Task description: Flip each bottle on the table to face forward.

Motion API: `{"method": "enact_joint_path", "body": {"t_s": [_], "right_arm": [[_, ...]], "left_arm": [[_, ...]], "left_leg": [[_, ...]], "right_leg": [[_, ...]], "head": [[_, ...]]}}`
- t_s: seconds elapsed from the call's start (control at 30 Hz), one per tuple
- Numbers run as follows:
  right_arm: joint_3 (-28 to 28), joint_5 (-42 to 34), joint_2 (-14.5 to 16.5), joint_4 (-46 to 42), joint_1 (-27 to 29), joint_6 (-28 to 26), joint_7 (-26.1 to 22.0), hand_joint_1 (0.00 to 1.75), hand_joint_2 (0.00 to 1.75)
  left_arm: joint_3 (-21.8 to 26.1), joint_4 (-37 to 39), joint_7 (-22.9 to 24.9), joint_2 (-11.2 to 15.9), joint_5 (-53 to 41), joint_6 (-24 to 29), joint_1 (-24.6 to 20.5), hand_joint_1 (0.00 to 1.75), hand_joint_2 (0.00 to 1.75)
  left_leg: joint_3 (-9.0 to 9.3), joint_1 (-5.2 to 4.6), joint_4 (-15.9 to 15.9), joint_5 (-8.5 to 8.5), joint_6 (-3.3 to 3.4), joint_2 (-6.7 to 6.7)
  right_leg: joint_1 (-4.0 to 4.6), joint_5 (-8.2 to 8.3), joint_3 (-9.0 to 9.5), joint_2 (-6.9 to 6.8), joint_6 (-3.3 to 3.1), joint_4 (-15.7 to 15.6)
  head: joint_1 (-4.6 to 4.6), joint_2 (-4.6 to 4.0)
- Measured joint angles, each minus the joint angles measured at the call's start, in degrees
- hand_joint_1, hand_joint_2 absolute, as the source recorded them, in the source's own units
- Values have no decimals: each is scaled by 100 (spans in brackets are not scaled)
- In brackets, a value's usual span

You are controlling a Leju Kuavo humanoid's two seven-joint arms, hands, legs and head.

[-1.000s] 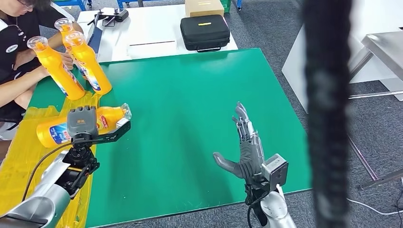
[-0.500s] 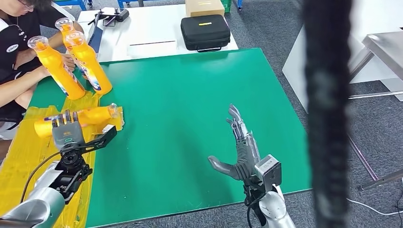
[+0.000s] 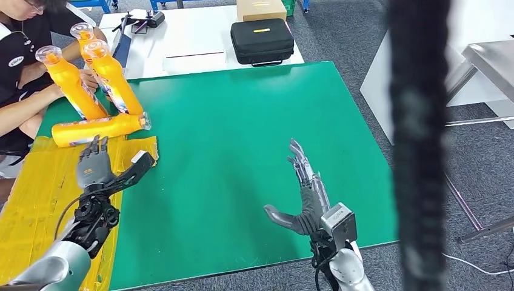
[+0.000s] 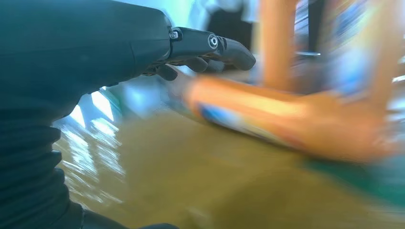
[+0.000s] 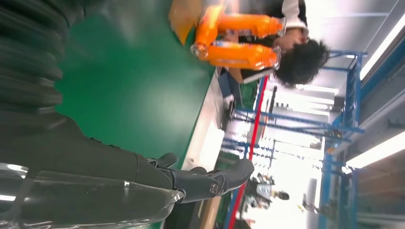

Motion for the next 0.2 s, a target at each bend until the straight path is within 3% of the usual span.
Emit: {"method": "enact_joint_path", "body": {"t_s": [0.1, 0.2], "right_arm": [[-17, 213, -1, -79, 62, -284, -189, 0, 175], [-27, 509, -2, -175, 122, -608, -343, 0, 175]], "left_arm": [[379, -686, -1660, -331, 1751, -427, 236, 0, 175], [412, -1739, -2296, -615, 3344, -1419, 635, 0, 175]], "left_leg": [[0, -3, 0, -1, 1, 0], [-1, -5, 0, -3, 1, 1]], "right_leg": [[-4, 0, 0, 1, 1, 0], [-6, 0, 1, 1, 1, -1]], "head": [[-1, 0], [0, 0]]}}
